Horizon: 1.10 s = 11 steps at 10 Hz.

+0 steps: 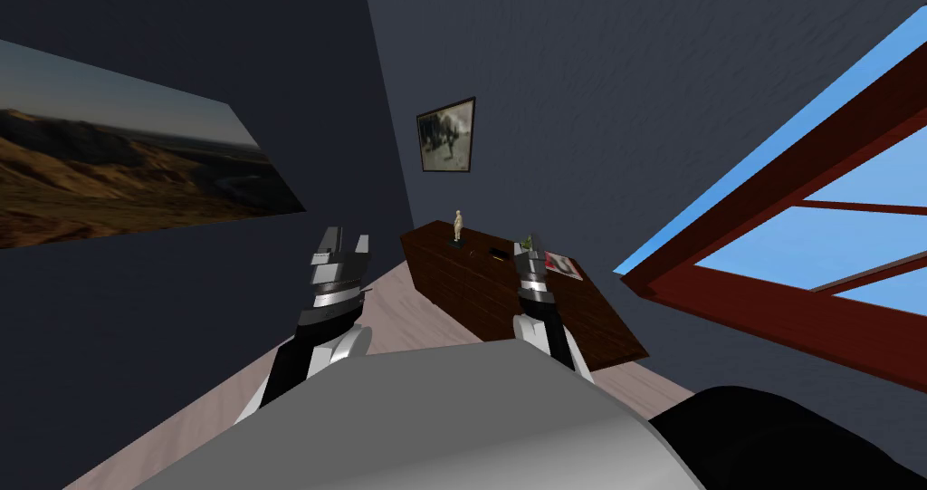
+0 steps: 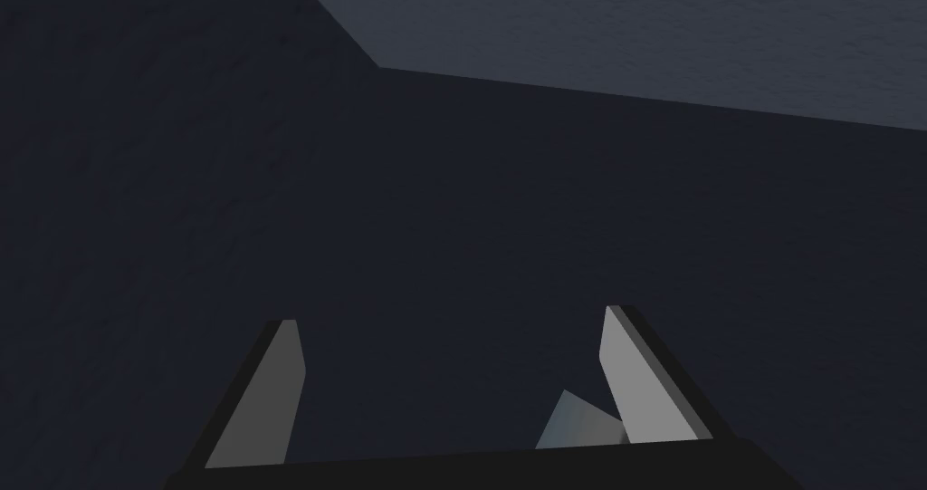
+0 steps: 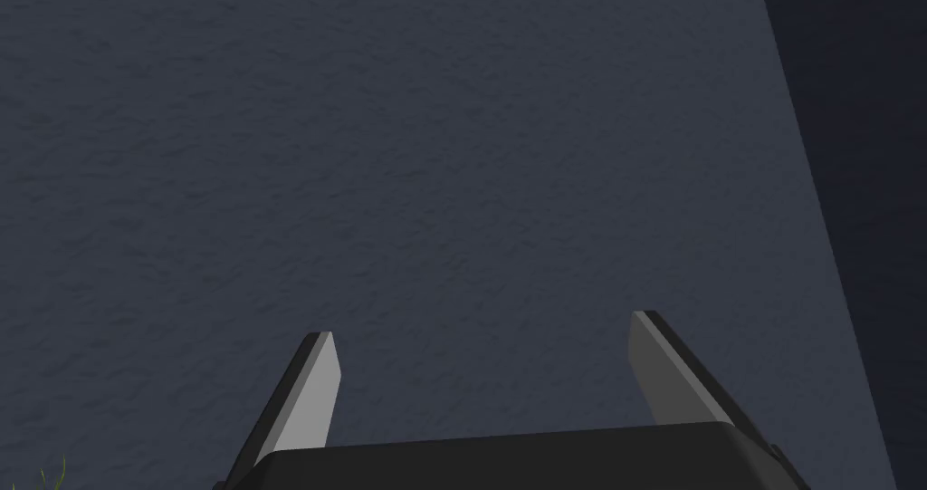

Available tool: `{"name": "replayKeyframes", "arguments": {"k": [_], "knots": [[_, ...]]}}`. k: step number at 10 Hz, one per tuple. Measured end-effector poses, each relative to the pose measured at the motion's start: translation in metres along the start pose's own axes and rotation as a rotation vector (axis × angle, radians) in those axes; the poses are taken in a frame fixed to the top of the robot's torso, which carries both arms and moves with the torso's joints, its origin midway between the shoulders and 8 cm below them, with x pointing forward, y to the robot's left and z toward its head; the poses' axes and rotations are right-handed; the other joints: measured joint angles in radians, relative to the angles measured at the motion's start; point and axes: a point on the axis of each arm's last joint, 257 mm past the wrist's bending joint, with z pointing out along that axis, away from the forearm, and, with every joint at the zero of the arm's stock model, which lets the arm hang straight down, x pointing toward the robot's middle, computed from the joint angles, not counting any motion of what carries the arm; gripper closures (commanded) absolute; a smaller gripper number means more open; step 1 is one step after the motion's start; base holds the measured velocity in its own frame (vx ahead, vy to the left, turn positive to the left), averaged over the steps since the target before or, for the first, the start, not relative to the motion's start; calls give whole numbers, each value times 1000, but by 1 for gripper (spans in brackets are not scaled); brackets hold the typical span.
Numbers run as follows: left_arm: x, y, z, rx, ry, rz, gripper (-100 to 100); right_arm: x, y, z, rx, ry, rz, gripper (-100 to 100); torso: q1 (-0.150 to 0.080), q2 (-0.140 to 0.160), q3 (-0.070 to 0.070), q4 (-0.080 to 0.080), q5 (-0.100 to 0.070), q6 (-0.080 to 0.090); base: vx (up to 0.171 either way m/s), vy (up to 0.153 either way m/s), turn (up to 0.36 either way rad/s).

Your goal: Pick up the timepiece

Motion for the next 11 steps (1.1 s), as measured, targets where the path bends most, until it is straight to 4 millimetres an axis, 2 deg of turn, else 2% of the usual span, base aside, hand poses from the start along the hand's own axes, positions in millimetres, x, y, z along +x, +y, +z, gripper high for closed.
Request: {"name": "replayKeyframes", "arguments": {"k": [4, 7, 11], "knots": [[0, 0, 0, 0, 0, 0, 0, -1, -27, 7, 82, 43, 66, -100, 4, -1, 0, 0, 1, 0, 7, 58, -11], [0, 0, 0, 0, 0, 0, 0, -3, -39, 10, 132, 50, 108, -100, 2, -1, 0, 0, 1, 0, 9, 39, -12], [0, 0, 0, 0, 0, 0, 0, -8, -69, 17, 232, 45, 202, -100, 3, -1, -1, 0, 1, 0, 14, 54, -17]]}}
